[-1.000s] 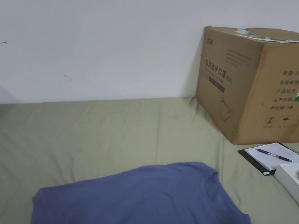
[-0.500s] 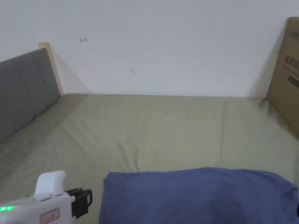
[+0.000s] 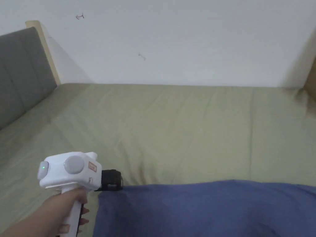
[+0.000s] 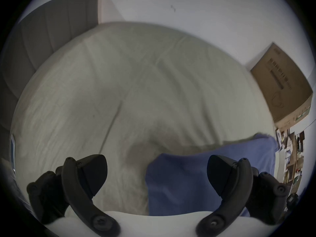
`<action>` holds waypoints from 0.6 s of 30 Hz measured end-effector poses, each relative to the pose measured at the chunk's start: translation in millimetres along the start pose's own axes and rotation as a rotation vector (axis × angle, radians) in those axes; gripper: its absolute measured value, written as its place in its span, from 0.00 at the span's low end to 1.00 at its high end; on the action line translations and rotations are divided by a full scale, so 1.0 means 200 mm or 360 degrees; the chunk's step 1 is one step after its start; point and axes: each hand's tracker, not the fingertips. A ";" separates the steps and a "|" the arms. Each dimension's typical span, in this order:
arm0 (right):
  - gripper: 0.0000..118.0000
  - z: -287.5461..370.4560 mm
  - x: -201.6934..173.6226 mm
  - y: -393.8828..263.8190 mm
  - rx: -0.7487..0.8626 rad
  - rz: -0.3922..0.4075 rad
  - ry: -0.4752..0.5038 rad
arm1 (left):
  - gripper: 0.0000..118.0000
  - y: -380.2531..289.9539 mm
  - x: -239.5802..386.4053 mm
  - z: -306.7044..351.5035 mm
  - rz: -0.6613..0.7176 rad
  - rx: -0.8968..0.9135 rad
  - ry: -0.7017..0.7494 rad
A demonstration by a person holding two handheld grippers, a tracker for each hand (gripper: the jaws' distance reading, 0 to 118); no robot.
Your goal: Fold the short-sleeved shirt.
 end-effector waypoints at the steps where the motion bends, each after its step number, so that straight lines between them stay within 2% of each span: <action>1: 0.00 -0.03 0.01 0.00 -0.0012 -0.0017 0.0001 | 0.90 0.01 0.01 -0.04 -0.0045 -0.0047 -0.0018; 2: 0.00 -0.05 0.02 0.00 -0.0019 -0.0031 -0.0007 | 0.76 0.00 0.02 -0.07 -0.0084 -0.0039 0.0005; 4: 0.00 -0.08 0.02 0.00 -0.0031 -0.0046 -0.0013 | 0.69 -0.02 0.06 -0.10 -0.0178 -0.0024 0.0131; 5: 0.00 -0.15 0.14 -0.08 -0.0031 -0.0059 -0.0008 | 0.65 -0.05 0.06 -0.09 -0.0202 0.0018 0.0115; 6: 0.00 -0.16 0.15 -0.08 -0.0031 -0.0065 -0.0008 | 0.56 -0.06 0.06 -0.07 -0.0179 0.0050 0.0104; 7: 0.00 -0.17 0.15 -0.08 -0.0033 -0.0068 -0.0003 | 0.36 -0.07 0.06 -0.05 -0.0174 0.0085 0.0104; 8: 0.00 -0.17 0.15 -0.07 -0.0037 -0.0067 0.0004 | 0.00 -0.09 0.07 -0.01 -0.0210 0.0153 0.0119; 12: 0.00 -0.17 0.20 0.02 0.0046 0.0010 0.0000 | 0.00 -0.17 0.13 0.07 -0.0305 0.0138 -0.0083; 15: 0.00 -0.20 0.34 0.28 0.0149 0.0033 -0.0001 | 0.00 -0.21 0.15 0.12 -0.0349 0.0212 0.0015; 18: 0.00 -0.38 0.59 0.60 0.0074 -0.0063 -0.0203 | 0.00 -0.22 0.14 0.23 -0.0321 0.0411 0.0045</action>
